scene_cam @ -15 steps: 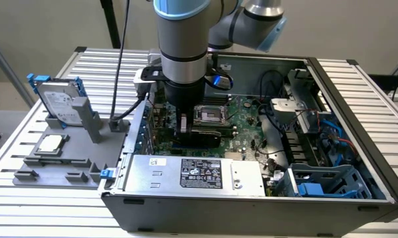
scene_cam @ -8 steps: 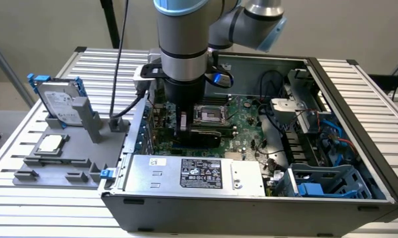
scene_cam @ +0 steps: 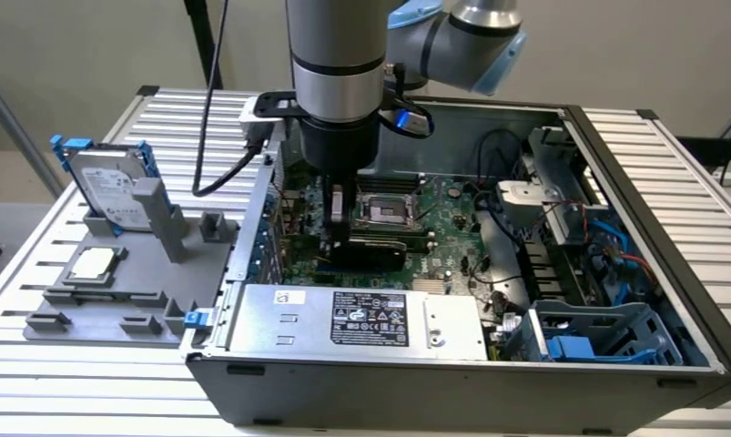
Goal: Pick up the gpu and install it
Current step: 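Insert the gpu into the slot, then press down on the gpu until it lock into place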
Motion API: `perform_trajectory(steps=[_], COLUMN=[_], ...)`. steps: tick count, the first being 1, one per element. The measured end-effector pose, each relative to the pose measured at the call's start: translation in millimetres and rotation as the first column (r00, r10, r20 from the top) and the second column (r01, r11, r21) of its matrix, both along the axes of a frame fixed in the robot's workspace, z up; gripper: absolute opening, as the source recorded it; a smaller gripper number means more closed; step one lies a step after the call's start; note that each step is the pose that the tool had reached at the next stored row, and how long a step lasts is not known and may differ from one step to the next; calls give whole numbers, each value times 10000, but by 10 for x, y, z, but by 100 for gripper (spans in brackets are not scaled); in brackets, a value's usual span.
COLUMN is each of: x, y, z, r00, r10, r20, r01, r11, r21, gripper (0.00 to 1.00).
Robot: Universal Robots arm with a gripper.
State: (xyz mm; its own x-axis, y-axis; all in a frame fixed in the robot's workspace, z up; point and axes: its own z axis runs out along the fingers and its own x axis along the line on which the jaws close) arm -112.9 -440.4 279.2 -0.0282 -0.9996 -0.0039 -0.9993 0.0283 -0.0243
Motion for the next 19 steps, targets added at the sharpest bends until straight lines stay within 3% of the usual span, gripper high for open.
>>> perform_trajectory(steps=[1,2,4,11,19], x=[0,0,1,1,1], y=[0,2,7,43,55], z=[0,0,1,-34,-117], r00=[10000,10000,10000,10000,10000], r10=[1,2,3,3,3], r20=[-2,-5,-9,-8,-10], r01=[-1,-2,-3,-3,-3], r11=[10000,10000,10000,10000,10000], r21=[2,1,-2,-2,-41], gripper=[26,14,11,11,11])
